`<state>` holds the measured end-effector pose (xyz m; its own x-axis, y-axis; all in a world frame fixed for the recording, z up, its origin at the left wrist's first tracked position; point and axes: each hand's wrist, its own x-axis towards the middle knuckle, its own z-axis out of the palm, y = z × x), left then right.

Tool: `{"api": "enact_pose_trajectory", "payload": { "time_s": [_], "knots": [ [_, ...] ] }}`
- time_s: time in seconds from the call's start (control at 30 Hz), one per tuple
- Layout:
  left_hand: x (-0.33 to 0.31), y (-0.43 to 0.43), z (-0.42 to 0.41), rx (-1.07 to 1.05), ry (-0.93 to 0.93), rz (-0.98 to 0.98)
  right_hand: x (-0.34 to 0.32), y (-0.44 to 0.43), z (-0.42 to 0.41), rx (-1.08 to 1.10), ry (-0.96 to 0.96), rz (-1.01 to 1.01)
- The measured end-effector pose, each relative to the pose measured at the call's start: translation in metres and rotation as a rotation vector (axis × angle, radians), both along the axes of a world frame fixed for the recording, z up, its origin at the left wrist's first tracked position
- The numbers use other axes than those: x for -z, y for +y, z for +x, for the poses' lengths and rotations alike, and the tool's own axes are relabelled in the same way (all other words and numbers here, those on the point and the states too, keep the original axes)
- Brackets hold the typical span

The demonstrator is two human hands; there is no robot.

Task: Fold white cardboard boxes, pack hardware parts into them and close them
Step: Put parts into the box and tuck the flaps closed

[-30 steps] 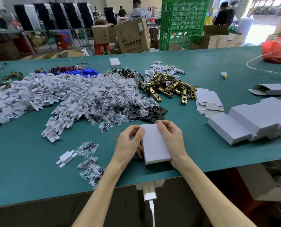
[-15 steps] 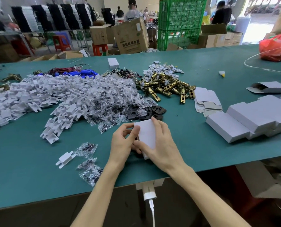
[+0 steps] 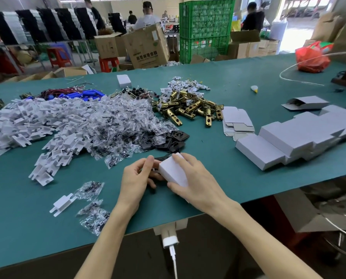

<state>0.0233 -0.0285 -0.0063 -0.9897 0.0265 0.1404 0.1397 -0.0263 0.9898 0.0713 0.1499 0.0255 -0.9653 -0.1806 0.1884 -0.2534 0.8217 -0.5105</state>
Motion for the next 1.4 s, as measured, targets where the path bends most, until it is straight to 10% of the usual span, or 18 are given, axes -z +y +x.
{"api": "enact_pose_trajectory", "payload": {
  "time_s": [0.87, 1.4],
  "knots": [
    [0.003, 0.000, 0.000, -0.019, -0.037, -0.118, -0.025, 0.165, -0.055, 0.452, -0.101, 0.428],
    [0.001, 0.001, 0.002, -0.024, -0.041, -0.134, -0.009, 0.142, -0.063, 0.401, 0.164, 0.556]
  ]
}}
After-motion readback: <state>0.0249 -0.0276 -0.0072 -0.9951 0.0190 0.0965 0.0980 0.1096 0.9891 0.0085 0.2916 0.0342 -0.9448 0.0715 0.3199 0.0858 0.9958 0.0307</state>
